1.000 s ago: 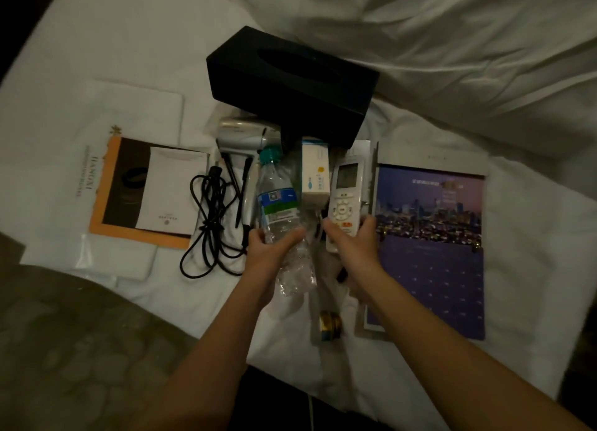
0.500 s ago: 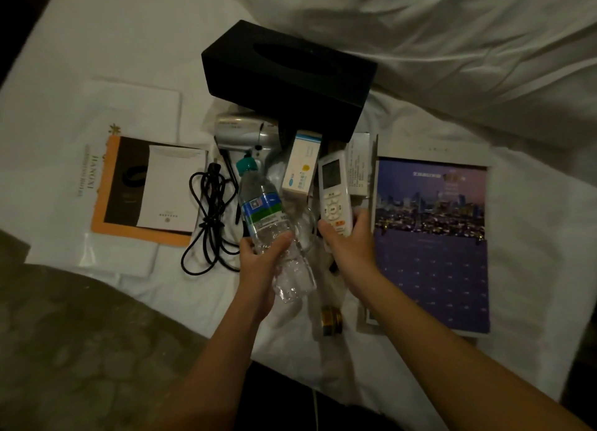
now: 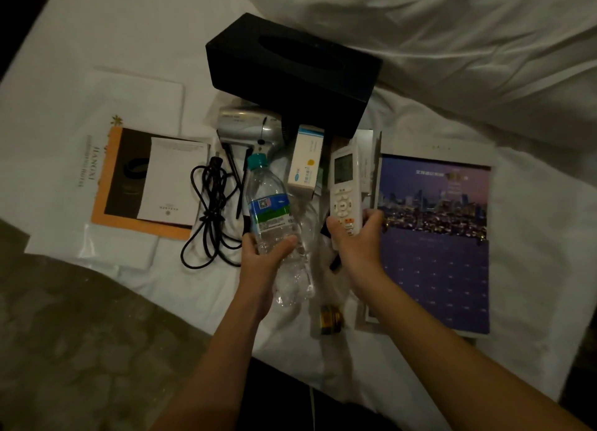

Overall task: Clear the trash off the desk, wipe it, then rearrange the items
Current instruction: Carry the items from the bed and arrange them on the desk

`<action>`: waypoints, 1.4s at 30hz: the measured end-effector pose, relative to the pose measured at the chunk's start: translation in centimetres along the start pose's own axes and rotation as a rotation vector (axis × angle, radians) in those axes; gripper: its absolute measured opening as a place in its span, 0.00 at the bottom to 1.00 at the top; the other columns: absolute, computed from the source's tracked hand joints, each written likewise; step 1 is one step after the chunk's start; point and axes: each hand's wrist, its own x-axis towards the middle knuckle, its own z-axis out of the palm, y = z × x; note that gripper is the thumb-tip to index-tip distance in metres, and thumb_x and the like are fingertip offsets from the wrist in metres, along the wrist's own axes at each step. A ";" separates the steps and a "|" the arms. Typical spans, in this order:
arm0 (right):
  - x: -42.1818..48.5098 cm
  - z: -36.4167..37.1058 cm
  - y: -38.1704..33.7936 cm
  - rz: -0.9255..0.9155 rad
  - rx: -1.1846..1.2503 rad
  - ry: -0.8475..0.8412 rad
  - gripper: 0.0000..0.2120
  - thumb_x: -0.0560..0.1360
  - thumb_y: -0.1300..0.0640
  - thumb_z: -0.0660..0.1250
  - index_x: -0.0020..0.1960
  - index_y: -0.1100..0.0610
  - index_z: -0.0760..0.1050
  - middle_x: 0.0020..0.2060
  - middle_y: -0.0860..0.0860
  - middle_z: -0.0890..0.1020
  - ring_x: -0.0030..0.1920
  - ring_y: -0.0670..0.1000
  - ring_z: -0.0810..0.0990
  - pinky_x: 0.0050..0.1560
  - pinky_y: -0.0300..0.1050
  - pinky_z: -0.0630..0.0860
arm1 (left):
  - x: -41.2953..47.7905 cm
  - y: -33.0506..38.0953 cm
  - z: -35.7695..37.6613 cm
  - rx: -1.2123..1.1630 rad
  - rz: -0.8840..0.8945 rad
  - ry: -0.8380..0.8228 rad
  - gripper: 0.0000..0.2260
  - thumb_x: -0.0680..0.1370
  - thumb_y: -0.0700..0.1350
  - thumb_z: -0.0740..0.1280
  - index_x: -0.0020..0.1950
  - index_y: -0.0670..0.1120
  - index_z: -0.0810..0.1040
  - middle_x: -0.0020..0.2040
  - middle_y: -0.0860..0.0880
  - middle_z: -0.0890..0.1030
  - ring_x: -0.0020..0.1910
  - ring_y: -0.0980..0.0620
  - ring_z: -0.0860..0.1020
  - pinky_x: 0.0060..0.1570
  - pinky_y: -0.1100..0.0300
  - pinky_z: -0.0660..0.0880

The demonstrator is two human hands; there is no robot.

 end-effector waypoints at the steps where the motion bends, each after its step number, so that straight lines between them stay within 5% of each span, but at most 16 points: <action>1: -0.1 -0.1 -0.1 0.010 0.010 -0.011 0.18 0.76 0.62 0.66 0.59 0.56 0.59 0.58 0.53 0.71 0.47 0.43 0.74 0.32 0.26 0.74 | 0.0 0.1 -0.2 0.005 -0.004 -0.015 0.24 0.65 0.42 0.75 0.58 0.49 0.71 0.52 0.45 0.81 0.49 0.47 0.82 0.47 0.49 0.79; 4: -0.4 -0.6 -0.1 0.025 0.010 -0.042 0.18 0.76 0.62 0.66 0.58 0.55 0.59 0.57 0.52 0.72 0.45 0.39 0.73 0.33 0.26 0.74 | 0.6 0.4 -1.1 0.003 -0.048 -0.059 0.31 0.63 0.43 0.76 0.64 0.44 0.71 0.55 0.42 0.81 0.49 0.45 0.82 0.44 0.51 0.80; 13: -1.0 -1.3 0.3 0.040 0.023 -0.051 0.18 0.75 0.61 0.68 0.58 0.56 0.61 0.47 0.46 0.75 0.43 0.41 0.76 0.32 0.29 0.75 | 0.7 -0.7 -1.5 -0.025 -0.028 -0.022 0.31 0.63 0.43 0.74 0.64 0.42 0.71 0.56 0.41 0.81 0.52 0.42 0.81 0.53 0.44 0.79; 18: -0.9 -3.0 0.7 0.123 0.176 -0.069 0.23 0.73 0.61 0.70 0.63 0.52 0.64 0.53 0.49 0.78 0.52 0.47 0.79 0.48 0.42 0.77 | 0.8 -0.9 -1.9 -0.060 -0.040 -0.004 0.32 0.61 0.41 0.76 0.63 0.42 0.71 0.56 0.40 0.81 0.49 0.43 0.82 0.50 0.45 0.79; 24: -1.7 -2.5 1.2 0.159 0.249 -0.211 0.11 0.74 0.65 0.67 0.52 0.52 0.75 0.48 0.52 0.82 0.48 0.49 0.81 0.47 0.44 0.79 | 0.3 -1.7 -1.9 -0.035 -0.058 -0.054 0.32 0.62 0.41 0.77 0.64 0.43 0.71 0.54 0.42 0.82 0.48 0.45 0.83 0.43 0.51 0.80; 29: -1.5 -1.5 1.6 0.173 0.248 -0.197 0.17 0.74 0.63 0.68 0.61 0.54 0.72 0.51 0.52 0.81 0.51 0.50 0.80 0.47 0.44 0.78 | 0.2 -2.2 -1.8 -0.021 -0.080 -0.090 0.31 0.63 0.41 0.78 0.63 0.46 0.71 0.54 0.42 0.82 0.48 0.45 0.83 0.46 0.48 0.80; 34: -0.8 0.0 1.3 0.175 0.209 -0.292 0.15 0.75 0.62 0.67 0.58 0.47 0.71 0.53 0.50 0.80 0.53 0.48 0.80 0.48 0.42 0.79 | 0.3 -2.3 -2.2 -0.066 -0.101 -0.161 0.30 0.66 0.39 0.77 0.64 0.47 0.71 0.55 0.42 0.82 0.50 0.42 0.83 0.48 0.45 0.80; 37: -0.4 0.6 1.5 0.162 0.196 -0.319 0.17 0.75 0.63 0.67 0.56 0.44 0.69 0.53 0.47 0.79 0.52 0.45 0.79 0.45 0.39 0.78 | 0.2 -2.5 -2.9 -0.117 -0.077 -0.068 0.31 0.63 0.38 0.76 0.65 0.45 0.70 0.56 0.40 0.81 0.49 0.43 0.83 0.47 0.46 0.80; 42: 0.4 0.7 1.7 0.189 0.199 -0.324 0.25 0.74 0.66 0.68 0.66 0.51 0.66 0.57 0.52 0.78 0.57 0.52 0.78 0.58 0.54 0.77 | 0.5 -2.6 -5.2 -0.187 -0.062 -0.001 0.36 0.63 0.40 0.78 0.68 0.40 0.67 0.59 0.33 0.77 0.47 0.41 0.81 0.40 0.49 0.79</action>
